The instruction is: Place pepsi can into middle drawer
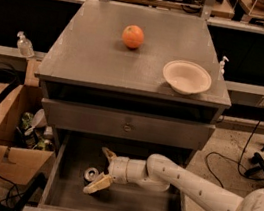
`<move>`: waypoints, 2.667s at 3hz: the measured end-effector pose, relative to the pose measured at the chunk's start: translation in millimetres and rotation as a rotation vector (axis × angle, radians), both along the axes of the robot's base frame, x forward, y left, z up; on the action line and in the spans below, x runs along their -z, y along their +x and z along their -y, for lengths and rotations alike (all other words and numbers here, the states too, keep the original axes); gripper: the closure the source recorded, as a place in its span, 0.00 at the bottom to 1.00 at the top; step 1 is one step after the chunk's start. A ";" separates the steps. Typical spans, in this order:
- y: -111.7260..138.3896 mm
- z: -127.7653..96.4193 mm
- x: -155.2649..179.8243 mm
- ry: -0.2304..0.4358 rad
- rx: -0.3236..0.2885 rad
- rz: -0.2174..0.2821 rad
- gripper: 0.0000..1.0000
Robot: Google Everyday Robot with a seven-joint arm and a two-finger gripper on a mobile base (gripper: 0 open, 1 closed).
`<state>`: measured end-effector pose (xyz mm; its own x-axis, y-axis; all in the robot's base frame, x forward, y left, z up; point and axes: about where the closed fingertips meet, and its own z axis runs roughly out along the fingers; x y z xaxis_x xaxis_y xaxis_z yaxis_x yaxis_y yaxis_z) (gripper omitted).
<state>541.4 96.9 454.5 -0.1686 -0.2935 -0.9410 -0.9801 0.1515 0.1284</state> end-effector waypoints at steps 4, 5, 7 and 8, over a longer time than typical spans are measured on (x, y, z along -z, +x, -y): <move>-104.6 93.7 -202.2 -0.276 -0.113 -0.214 0.00; -127.6 95.6 -268.7 -0.344 -0.054 -0.147 0.00; -132.6 93.3 -305.0 -0.392 -0.035 -0.068 0.00; -120.7 105.7 -311.0 -0.374 0.014 -0.053 0.00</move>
Offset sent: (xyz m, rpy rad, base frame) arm -0.0612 -0.1043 0.1861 -0.2403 0.2135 0.3051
